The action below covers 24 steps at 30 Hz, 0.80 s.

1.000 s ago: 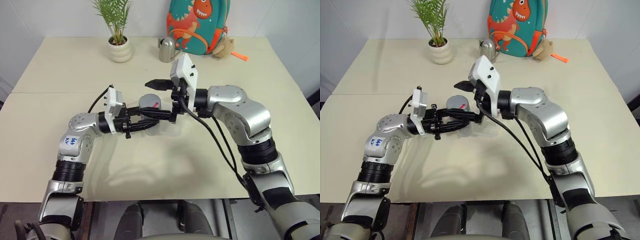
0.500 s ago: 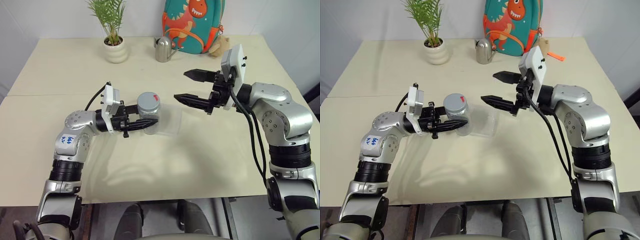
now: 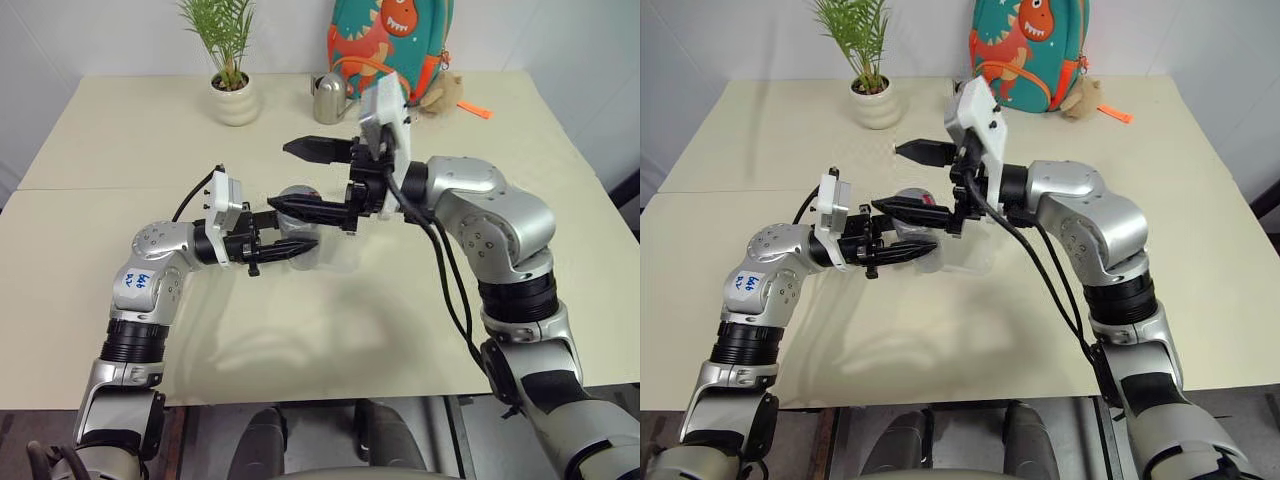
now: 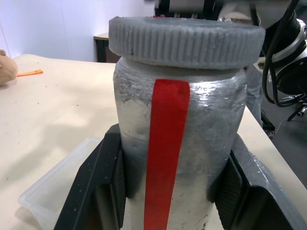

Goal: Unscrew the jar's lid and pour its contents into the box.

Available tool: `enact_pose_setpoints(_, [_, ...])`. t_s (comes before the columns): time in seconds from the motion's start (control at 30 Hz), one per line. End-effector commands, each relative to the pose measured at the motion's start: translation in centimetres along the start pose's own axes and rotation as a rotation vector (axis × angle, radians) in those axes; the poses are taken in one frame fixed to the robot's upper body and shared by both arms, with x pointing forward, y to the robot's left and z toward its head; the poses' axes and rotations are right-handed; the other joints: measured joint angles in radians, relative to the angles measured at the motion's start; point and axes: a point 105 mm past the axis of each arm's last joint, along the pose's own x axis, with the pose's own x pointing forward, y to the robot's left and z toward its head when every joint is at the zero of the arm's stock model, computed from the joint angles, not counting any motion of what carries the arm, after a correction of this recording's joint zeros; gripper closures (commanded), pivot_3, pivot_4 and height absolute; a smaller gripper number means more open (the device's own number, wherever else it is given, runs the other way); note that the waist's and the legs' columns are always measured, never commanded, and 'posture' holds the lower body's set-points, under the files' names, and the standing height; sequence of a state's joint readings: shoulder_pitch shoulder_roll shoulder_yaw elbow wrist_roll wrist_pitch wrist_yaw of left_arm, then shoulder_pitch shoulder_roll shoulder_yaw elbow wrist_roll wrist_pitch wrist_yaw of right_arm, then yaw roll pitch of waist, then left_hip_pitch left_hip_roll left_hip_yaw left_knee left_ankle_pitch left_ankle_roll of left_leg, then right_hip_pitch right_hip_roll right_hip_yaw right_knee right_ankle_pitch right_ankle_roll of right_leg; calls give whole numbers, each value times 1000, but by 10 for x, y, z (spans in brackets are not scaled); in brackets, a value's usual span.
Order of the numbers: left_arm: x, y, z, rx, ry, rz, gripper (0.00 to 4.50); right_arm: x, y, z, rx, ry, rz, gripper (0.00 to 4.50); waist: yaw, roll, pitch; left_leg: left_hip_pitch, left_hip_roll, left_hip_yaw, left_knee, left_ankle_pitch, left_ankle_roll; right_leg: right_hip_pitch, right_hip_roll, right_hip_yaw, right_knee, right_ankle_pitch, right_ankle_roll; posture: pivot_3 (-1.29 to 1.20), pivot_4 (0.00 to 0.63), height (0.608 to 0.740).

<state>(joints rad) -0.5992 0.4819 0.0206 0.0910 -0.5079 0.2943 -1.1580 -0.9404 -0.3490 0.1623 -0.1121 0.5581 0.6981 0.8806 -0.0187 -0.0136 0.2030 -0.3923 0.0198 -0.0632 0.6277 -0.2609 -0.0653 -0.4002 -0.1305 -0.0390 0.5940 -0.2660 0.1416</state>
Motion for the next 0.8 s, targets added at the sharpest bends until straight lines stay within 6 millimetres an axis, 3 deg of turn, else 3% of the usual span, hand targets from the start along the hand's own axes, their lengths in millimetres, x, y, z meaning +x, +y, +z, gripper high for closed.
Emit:
enact_pose_setpoints(0.03, [3, -3, 11, 42, -22, -23, 2603, 5, 2, 4, -35, 1, 5, 34, 0, 0, 0, 0, 0, 0, 0, 0, 0, -1, 0, 0, 0, 0, 0, 0, 150, 740])
enact_pose_setpoints(0.33, [6, -4, 12, 39, -23, -31, 2603, -2, -12, -4, -29, 32, -62, 34, -5, 0, 0, -1, 0, 0, 0, 0, 0, -2, 0, 1, 1, 0, 0, 0, 150, 740])
enact_pose_setpoints(0.57, [4, -4, 11, 31, -16, -30, 2603, -41, -35, -3, -51, 52, -136, 34, -4, 0, 0, -1, 0, 1, 0, 0, 0, -2, 0, 1, 1, 0, 0, 0, 150, 740])
enact_pose_setpoints(0.8, [2, -5, 10, 26, -17, -14, 2603, -75, -41, -6, -19, 80, -198, 34, 1, 0, 0, -1, 0, 2, 0, 0, 0, -2, 0, 1, 1, 0, 0, 0, 150, 740])
